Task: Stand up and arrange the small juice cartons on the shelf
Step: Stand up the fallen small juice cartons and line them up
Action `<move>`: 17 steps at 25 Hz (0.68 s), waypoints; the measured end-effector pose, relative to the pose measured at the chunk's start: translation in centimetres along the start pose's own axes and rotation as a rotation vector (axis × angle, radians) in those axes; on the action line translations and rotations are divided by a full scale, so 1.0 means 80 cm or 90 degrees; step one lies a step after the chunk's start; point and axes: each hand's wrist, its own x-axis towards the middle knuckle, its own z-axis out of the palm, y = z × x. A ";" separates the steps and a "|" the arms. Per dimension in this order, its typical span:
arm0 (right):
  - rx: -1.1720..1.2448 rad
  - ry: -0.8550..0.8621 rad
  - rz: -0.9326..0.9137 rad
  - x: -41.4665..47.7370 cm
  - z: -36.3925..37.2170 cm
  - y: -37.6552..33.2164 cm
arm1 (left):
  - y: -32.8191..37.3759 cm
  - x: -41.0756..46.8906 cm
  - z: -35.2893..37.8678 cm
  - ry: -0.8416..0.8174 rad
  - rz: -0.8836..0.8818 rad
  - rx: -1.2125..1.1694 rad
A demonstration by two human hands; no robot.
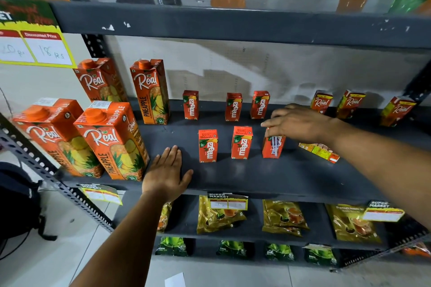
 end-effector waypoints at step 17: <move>0.276 -0.045 0.445 0.026 -0.018 -0.036 | -0.002 0.000 0.002 -0.017 0.007 -0.002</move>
